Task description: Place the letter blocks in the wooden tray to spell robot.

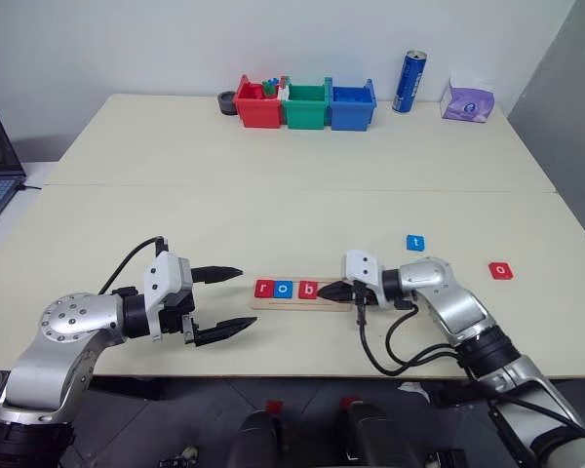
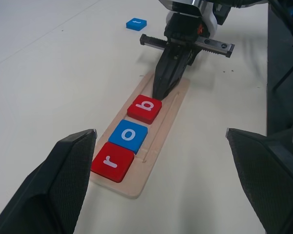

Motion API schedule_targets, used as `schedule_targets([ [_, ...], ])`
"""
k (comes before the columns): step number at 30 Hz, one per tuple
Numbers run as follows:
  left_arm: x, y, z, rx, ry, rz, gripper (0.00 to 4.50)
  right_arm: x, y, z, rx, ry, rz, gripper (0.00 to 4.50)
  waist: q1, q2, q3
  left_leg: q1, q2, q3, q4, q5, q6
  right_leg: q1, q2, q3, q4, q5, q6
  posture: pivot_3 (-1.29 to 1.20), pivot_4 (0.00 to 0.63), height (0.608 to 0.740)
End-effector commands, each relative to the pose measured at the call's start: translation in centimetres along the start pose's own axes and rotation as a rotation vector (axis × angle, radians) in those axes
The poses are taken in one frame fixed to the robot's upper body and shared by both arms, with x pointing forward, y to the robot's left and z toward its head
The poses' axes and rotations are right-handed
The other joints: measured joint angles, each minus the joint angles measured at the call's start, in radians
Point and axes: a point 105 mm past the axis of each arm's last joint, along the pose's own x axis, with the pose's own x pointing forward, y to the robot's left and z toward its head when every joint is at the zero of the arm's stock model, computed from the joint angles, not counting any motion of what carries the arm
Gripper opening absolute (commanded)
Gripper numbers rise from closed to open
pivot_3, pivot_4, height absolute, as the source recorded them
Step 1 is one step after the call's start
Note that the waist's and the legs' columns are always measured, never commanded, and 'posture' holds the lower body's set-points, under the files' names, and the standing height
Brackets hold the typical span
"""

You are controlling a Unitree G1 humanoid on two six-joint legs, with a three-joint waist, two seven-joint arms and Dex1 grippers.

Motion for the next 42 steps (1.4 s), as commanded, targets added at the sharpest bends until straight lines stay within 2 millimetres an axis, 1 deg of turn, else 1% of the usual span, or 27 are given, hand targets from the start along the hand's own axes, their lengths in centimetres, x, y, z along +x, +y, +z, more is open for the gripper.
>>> schedule_targets([
  [1,-0.2,0.0,0.8,0.038,-0.012,0.001,4.5,0.4,-0.6,1.3,-0.048,-0.025,-0.007,0.01,0.0,0.0,0.0,0.0,0.0,0.0,0.0,0.0,0.0,0.0,0.0,0.0,0.0,0.0,0.0,0.0,0.15,0.74],
  [7,-0.1,-0.2,0.7,0.037,-0.012,0.003,4.5,0.5,-0.7,1.4,-0.056,-0.031,-0.012,0.01,0.0,0.0,0.0,0.0,0.0,0.0,0.0,0.0,0.0,0.0,0.0,0.0,0.0,0.0,0.0,0.0,0.15,0.74],
  [12,-0.1,-0.2,0.7,0.036,-0.012,0.003,4.5,0.1,-0.8,1.7,-0.054,-0.037,-0.018,0.01,0.0,0.0,0.0,0.0,0.0,0.0,0.0,0.0,0.0,0.0,0.0,0.0,0.0,0.0,0.0,0.0,0.15,0.74],
  [13,-0.1,-0.2,0.7,0.037,-0.013,0.002,4.5,-0.2,-0.9,1.8,-0.051,-0.038,-0.024,0.01,0.0,0.0,0.0,0.0,0.0,0.0,0.0,0.0,0.0,0.0,0.0,0.0,0.0,0.0,0.0,0.0,0.15,0.74],
  [17,0.5,0.4,1.3,0.046,-0.038,0.011,4.5,-3.6,-2.2,2.8,-0.012,-0.054,-0.116,0.01,0.005,0.0,0.0,0.0,0.0,0.0,0.0,0.0,0.0,0.0,0.0,0.0,0.0,0.0,0.0,0.0,0.15,0.74],
  [20,1.5,0.6,2.2,0.049,-0.079,0.016,4.5,-6.3,-2.3,3.7,0.051,-0.076,-0.197,0.6,0.009,0.0,0.0,-0.001,0.0,-0.001,0.0,0.0,0.0,0.0,-0.002,-0.001,0.0,0.0,0.0,0.0,0.15,0.74],
  [22,2.3,0.6,2.6,0.046,-0.104,0.016,4.5,-7.5,-1.8,4.0,0.092,-0.076,-0.245,1.27,0.008,0.0,0.0,-0.001,0.0,-0.001,0.001,0.0,0.0,0.001,-0.003,-0.001,0.0,0.0,0.0,0.0,0.15,0.74],
  [25,4.5,0.7,3.4,0.047,-0.151,0.018,4.5,-9.9,-1.5,3.7,0.21,-0.067,-0.409,2.34,0.008,0.0,0.0,-0.001,0.0,-0.002,0.0,0.0,0.0,0.001,-0.003,0.0,0.0,0.0,0.0,0.0,0.15,0.74],
  [26,5.0,0.8,3.7,0.047,-0.162,0.021,4.5,-10.2,-1.5,3.5,0.247,-0.063,-0.462,2.72,0.008,0.0,0.0,-0.001,-0.001,-0.002,0.0,0.0,0.0,0.001,-0.003,0.0,0.0,0.0,0.0,0.0,0.15,0.74],
  [30,7.5,1.1,4.7,0.05,-0.201,0.024,4.5,-11.8,-2.8,2.3,0.39,-0.042,-0.749,4.19,0.0,0.0,-0.001,-0.001,-0.002,-0.001,0.001,0.0,0.0,0.001,-0.001,0.001,0.001,0.001,0.001,0.0,0.15,0.74],
  [31,8.1,1.2,4.9,0.049,-0.213,0.023,4.5,-12.2,-3.2,1.8,0.421,-0.031,-0.831,4.46,-0.001,0.0,-0.001,0.0,-0.002,-0.001,0.001,0.0,0.0,0.001,0.0,0.001,0.001,0.001,0.001,0.0,0.15,0.74],
  [34,9.5,1.7,5.5,0.053,-0.231,0.028,4.5,-13.1,-4.0,0.5,0.5,0.005,-1.016,4.46,0.0,0.0,-0.001,0.0,-0.001,0.0,0.001,0.0,-0.001,0.0,0.001,0.001,0.002,0.001,0.001,0.0,0.15,0.74],
  [39,11.2,2.0,5.9,0.065,-0.236,0.031,4.5,-14.2,-4.8,-0.7,0.59,0.036,-1.237,4.46,0.0,0.0,-0.001,0.0,-0.002,0.0,0.001,0.001,-0.001,0.0,0.001,0.002,0.003,0.001,0.001,0.0,0.15,0.74],
  [42,11.9,1.9,6.2,0.07,-0.247,0.029,4.5,-15.6,-5.1,-1.5,0.608,0.06,-1.353,4.46,0.001,0.0,-0.001,0.0,-0.002,0.0,0.001,0.001,-0.001,-0.001,0.0,0.002,0.003,0.001,0.001,0.0,0.15,0.74],
])
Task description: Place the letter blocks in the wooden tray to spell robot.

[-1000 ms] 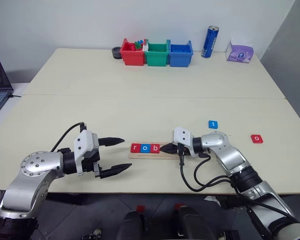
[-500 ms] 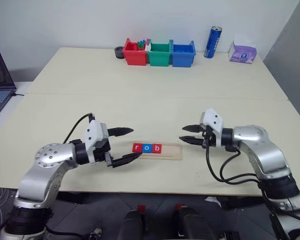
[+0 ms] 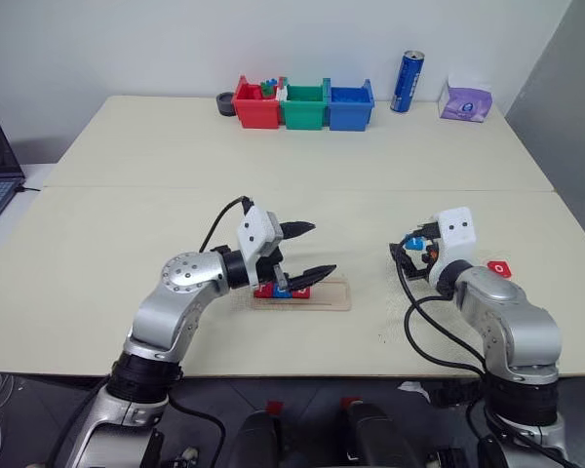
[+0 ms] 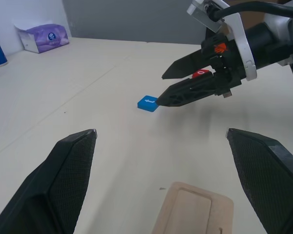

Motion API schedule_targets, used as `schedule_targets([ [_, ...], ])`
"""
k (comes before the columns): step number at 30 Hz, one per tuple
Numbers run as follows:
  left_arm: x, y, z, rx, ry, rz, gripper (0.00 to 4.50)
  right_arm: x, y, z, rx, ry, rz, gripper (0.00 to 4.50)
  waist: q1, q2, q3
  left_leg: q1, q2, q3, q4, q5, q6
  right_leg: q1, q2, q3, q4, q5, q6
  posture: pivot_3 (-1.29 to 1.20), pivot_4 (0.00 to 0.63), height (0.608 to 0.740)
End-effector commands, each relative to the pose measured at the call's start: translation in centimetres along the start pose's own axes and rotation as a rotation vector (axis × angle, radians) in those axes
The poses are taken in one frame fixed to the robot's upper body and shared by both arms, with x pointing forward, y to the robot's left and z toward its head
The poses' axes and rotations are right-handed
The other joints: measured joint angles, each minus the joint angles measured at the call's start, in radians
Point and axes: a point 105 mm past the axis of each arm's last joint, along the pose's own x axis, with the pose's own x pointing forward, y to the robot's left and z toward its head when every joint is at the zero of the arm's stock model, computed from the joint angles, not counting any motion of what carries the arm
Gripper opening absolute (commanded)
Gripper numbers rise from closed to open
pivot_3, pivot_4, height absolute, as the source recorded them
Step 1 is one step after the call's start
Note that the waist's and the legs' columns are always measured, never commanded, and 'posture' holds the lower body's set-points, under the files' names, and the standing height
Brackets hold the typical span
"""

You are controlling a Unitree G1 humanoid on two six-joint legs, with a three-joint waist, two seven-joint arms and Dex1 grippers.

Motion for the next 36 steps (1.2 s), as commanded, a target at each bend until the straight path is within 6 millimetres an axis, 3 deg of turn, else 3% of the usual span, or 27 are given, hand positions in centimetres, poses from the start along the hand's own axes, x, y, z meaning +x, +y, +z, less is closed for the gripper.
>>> schedule_targets([
  [1,0.8,0.0,1.2,0.047,-0.036,-0.003,4.5,-0.5,-2.7,1.3,0.001,-0.054,-0.163,4.46,0.001,0.0,0.0,0.0,0.0,0.0,0.0,0.0,0.0,0.0,0.0,0.0,0.0,0.0,0.0,0.0,0.15,0.74],
  [5,3.1,-1.1,2.0,0.04,-0.073,-0.049,4.5,-2.5,-7.6,0.6,-0.002,-0.052,-0.361,4.46,0.008,0.001,0.0,-0.001,-0.001,0.0,0.0,0.0,0.0,0.0,-0.001,-0.001,-0.001,0.0,0.0,0.0,0.15,0.74],
  [9,5.1,-2.5,2.2,0.026,-0.093,-0.119,4.5,-4.2,-9.7,-0.5,-0.002,-0.026,-0.413,4.46,0.007,0.002,-0.001,-0.002,-0.001,0.001,0.0,0.0,0.0,0.001,-0.001,0.001,-0.004,0.001,0.001,0.0,0.15,0.74],
  [13,6.5,-3.3,1.9,0.037,-0.083,-0.168,4.5,-5.0,-10.4,-1.6,-0.015,-0.009,-0.395,4.46,-0.003,0.004,-0.002,0.0,-0.001,0.001,-0.001,0.0,0.0,0.001,0.0,0.001,-0.003,0.001,0.001,0.0,0.15,0.74],
  [19,7.7,-3.9,2.2,0.042,-0.101,-0.212,4.5,-4.6,-11.1,-4.1,0.022,0.039,-0.283,4.46,-0.004,0.005,-0.003,0.0,0.0,0.001,-0.001,0.0,0.0,0.001,0.002,0.002,-0.003,0.0,0.003,0.0,0.15,0.74],
  [23,7.9,-3.7,2.2,0.053,-0.101,-0.217,4.5,-3.8,-10.9,-4.4,0.09,0.035,-0.21,4.46,-0.003,0.006,-0.003,0.0,0.0,0.001,0.0,0.0,0.0,0.001,0.002,0.002,-0.003,0.0,0.002,0.0,0.15,0.74],
  [36,7.2,-3.8,1.9,0.053,-0.091,-0.224,4.5,-2.1,-14.0,-5.3,0.078,0.067,-0.251,4.46,0.0,0.006,-0.004,0.0,-0.001,0.002,0.0,0.0,0.0,0.002,0.001,0.002,-0.003,0.0,0.002,0.0,0.15,0.74],
])
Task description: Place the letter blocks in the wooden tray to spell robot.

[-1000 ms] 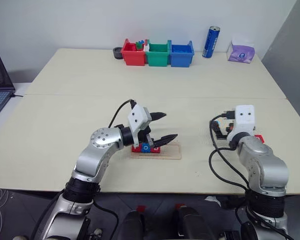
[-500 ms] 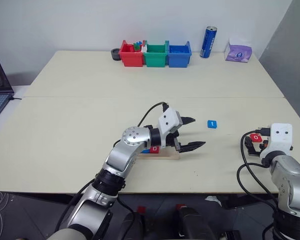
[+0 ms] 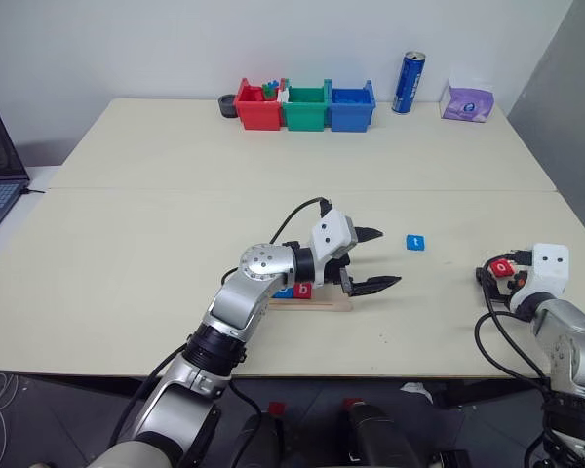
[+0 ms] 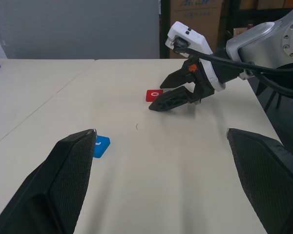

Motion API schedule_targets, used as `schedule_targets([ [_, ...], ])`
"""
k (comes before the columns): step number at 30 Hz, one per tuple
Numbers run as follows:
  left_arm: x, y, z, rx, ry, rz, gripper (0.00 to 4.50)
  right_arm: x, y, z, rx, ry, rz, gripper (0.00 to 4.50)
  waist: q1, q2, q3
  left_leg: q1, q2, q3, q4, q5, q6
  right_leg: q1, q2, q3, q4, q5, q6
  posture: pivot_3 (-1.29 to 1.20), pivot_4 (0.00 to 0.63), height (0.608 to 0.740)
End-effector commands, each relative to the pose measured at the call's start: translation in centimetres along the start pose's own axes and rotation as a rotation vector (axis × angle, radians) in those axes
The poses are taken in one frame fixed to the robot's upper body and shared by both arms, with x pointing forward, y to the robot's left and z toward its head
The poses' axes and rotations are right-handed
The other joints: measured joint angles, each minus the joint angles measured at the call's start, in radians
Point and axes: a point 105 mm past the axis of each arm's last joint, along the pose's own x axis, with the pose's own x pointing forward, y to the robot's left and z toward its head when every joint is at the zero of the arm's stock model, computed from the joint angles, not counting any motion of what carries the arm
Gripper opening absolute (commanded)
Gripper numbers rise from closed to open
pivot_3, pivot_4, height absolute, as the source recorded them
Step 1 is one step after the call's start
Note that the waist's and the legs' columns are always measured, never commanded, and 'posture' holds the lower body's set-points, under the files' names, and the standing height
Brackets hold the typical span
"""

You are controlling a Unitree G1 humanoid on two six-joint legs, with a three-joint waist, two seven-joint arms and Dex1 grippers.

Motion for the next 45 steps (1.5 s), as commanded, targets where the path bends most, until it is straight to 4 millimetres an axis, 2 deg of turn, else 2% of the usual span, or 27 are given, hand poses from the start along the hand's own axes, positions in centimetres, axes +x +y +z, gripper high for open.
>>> schedule_targets([
  [1,0.0,-0.3,1.2,0.032,-0.032,-0.009,4.5,0.1,-0.6,0.8,-0.004,-0.027,0.01,4.46,0.0,0.0,0.0,0.0,0.0,0.0,0.0,0.0,0.0,0.0,0.0,0.0,0.0,0.0,0.0,0.0,0.15,0.74],
  [6,0.2,-0.2,1.2,0.032,-0.032,-0.015,4.5,0.5,-0.5,0.4,-0.013,-0.008,0.04,4.46,0.0,0.0,0.0,0.001,0.0,0.0,0.0,0.0,0.0,0.001,0.0,0.0,0.0,0.0,0.0,0.0,0.15,0.74],
  [7,0.2,-0.2,1.3,0.032,-0.032,-0.015,4.5,0.6,-0.5,0.4,-0.012,-0.007,0.043,4.29,0.0,0.0,0.0,0.001,0.0,0.0,0.0,0.0,0.0,0.001,0.0,0.0,0.0,0.0,0.0,0.0,0.15,0.74],
  [10,0.2,-0.2,1.3,0.033,-0.033,-0.016,4.5,0.7,-0.5,0.4,-0.01,-0.004,0.05,3.58,0.0,0.0,0.0,0.004,0.0,0.0,0.0,0.0,0.0,0.005,0.0,0.0,-0.001,0.0,0.001,0.0,0.15,0.74],
  [16,0.1,-0.2,1.2,0.03,-0.03,-0.016,4.5,1.0,-0.1,0.4,-0.014,0.0,0.059,1.44,0.001,0.0,0.0,0.008,0.0,0.0,0.0,0.0,0.0,0.009,0.0,0.0,-0.002,-0.002,0.004,0.0,0.15,0.74],
  [20,-0.5,-0.1,1.3,0.033,-0.025,-0.009,4.5,0.9,1.3,0.5,0.007,0.031,0.075,1.44,0.0,0.0,0.0,0.008,0.0,0.0,0.0,0.0,0.0,0.009,0.0,0.0,-0.002,-0.002,0.004,0.0,0.15,0.74],
  [22,-1.7,-0.2,1.1,0.036,-0.008,-0.011,4.5,0.2,3.7,0.7,0.026,0.065,0.127,1.44,-0.004,0.0,0.0,0.008,0.001,0.0,-0.001,0.0,0.0,0.009,0.0,0.0,-0.001,-0.002,0.004,0.0,0.15,0.74],
  [26,-6.5,-1.8,-0.5,0.03,0.089,-0.059,4.5,-3.4,11.1,0.7,0.008,0.162,0.311,1.44,-0.025,0.001,-0.001,0.012,0.004,-0.002,-0.004,0.0,0.0,0.009,0.002,0.003,0.001,-0.005,0.0,0.0,0.15,0.74],
  [29,-8.7,-2.7,-1.3,0.018,0.141,-0.068,4.5,-5.6,14.2,0.1,-0.017,0.214,0.38,1.44,-0.022,0.002,-0.001,0.012,0.006,-0.006,-0.005,0.0,0.0,0.008,0.002,0.0,0.003,-0.006,-0.002,0.0,0.15,0.74],
  [32,-10.2,-3.2,-1.7,0.005,0.176,-0.062,4.5,-6.7,15.7,-0.7,-0.02,0.256,0.397,1.44,-0.008,0.002,-0.001,0.011,0.003,-0.008,-0.005,0.0,0.0,0.008,0.002,-0.003,0.003,-0.007,-0.002,0.0,0.15,0.74],
  [38,-10.8,-3.6,-2.0,-0.008,0.193,-0.042,4.5,-7.4,16.9,-2.2,-0.035,0.3,0.429,1.44,0.001,0.001,-0.001,0.008,0.002,-0.003,-0.002,0.0,0.0,0.009,-0.004,-0.003,-0.003,-0.006,0.002,0.0,0.15,0.74],
  [42,-10.7,-3.6,-1.9,-0.008,0.193,-0.037,4.5,-7.6,17.7,-2.4,-0.029,0.312,0.479,2.82,-0.001,-0.001,-0.002,0.008,0.001,-0.003,-0.002,0.0,0.0,0.009,-0.002,-0.003,-0.003,-0.006,0.002,0.0,0.15,0.74],
  [45,-10.9,-3.6,-2.0,-0.008,0.197,-0.033,4.5,-7.7,17.9,-1.5,-0.014,0.282,0.518,3.85,-0.002,-0.001,-0.002,0.009,0.002,-0.004,-0.003,0.0,0.0,0.009,0.0,-0.003,-0.003,-0.006,0.002,0.0,0.15,0.74],
])
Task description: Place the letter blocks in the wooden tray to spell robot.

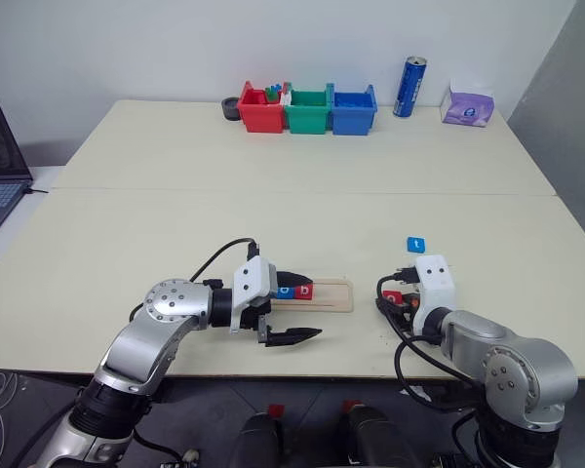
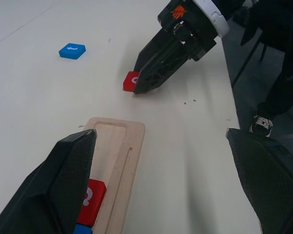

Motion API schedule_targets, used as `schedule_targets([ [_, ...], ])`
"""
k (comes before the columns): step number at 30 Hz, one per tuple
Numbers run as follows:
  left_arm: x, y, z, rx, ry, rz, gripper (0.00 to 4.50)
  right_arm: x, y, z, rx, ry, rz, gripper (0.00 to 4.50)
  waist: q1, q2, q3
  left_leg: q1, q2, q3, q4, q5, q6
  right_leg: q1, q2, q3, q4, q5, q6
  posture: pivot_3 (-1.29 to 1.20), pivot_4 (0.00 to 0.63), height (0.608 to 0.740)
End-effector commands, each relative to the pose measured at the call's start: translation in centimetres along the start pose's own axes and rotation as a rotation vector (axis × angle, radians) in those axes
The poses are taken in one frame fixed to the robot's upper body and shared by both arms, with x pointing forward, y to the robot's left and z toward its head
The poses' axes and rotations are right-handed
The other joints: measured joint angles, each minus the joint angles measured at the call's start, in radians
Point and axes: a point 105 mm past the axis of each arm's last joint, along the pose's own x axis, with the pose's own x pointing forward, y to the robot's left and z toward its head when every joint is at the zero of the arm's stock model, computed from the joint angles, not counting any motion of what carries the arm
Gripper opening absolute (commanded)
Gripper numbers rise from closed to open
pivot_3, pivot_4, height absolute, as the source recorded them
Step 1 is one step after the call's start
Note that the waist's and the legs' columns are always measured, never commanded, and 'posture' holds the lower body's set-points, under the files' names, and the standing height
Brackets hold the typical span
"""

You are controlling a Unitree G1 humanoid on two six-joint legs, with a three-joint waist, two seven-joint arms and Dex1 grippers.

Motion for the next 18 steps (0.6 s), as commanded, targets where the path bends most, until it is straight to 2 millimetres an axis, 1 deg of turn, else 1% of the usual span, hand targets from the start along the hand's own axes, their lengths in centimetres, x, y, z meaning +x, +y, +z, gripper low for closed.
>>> schedule_targets([
  [1,-0.4,-0.1,1.1,0.04,-0.028,0.004,4.5,-0.2,0.4,0.5,0.006,-0.009,0.06,4.22,0.0,0.0,0.0,0.0,0.0,0.0,0.0,0.0,0.0,0.0,0.0,0.0,0.0,0.0,0.0,0.0,0.15,0.74],
  [2,-0.5,-0.1,1.0,0.04,-0.025,0.006,4.5,-0.4,0.2,1.2,-0.003,-0.028,0.072,4.49,-0.001,0.0,0.0,0.0,0.0,0.0,0.0,0.0,0.0,0.0,0.001,0.0,0.0,0.0,0.0,0.0,0.15,0.74],
  [4,-0.6,0.0,0.9,0.04,-0.021,0.01,4.5,-1.1,-0.1,2.7,-0.061,-0.057,0.116,4.49,-0.001,0.0,0.001,0.0,0.0,0.0,0.0,0.0,0.0,0.0,0.001,0.0,0.0,0.0,0.0,0.0,0.15,0.74],
  [6,-0.8,0.2,0.8,0.041,-0.019,0.015,4.5,-2.1,-0.4,4.4,-0.179,-0.062,0.17,4.49,-0.001,0.001,0.002,0.0,-0.001,0.002,0.0,0.0,0.0,-0.001,0.0,0.0,0.0,0.0,0.0,0.0,0.15,0.74],
  [9,-1.0,0.3,0.9,0.042,-0.026,0.014,4.5,-3.4,-0.8,5.7,-0.396,-0.069,0.285,4.49,0.002,0.0,0.002,-0.002,-0.001,0.002,0.0,0.0,0.0,-0.002,-0.001,0.0,-0.001,0.0,0.0,0.0,0.15,0.74],
  [12,-1.0,0.3,1.0,0.039,-0.043,-0.002,4.5,-3.6,-1.1,5.4,-0.557,-0.102,0.432,4.49,0.003,-0.001,0.003,-0.003,-0.001,0.001,-0.001,-0.001,0.002,-0.002,0.0,-0.002,-0.004,-0.001,0.0,0.0,0.15,0.74],
  [14,-1.0,0.2,1.1,0.045,-0.052,-0.015,4.5,-3.0,-1.7,4.3,-0.632,-0.103,0.523,4.49,0.001,-0.002,0.004,-0.003,0.0,0.001,-0.001,-0.002,0.004,-0.001,0.001,-0.002,-0.005,-0.001,0.0,0.0,0.15,0.74],
  [16,-0.8,0.2,1.3,0.05,-0.065,-0.027,4.5,-1.9,-2.5,2.9,-0.704,-0.096,0.564,4.49,-0.001,-0.002,0.004,-0.003,0.0,0.002,-0.001,-0.002,0.004,-0.001,0.001,-0.001,-0.004,-0.001,0.0,0.0,0.15,0.74],
  [18,-0.6,0.3,1.4,0.056,-0.069,-0.032,4.5,-0.9,-2.9,2.0,-0.725,-0.096,0.598,4.49,-0.001,-0.002,0.005,-0.003,0.0,0.003,0.0,-0.002,0.004,-0.002,0.0,-0.001,-0.004,-0.001,0.0,0.0,0.15,0.74],
])
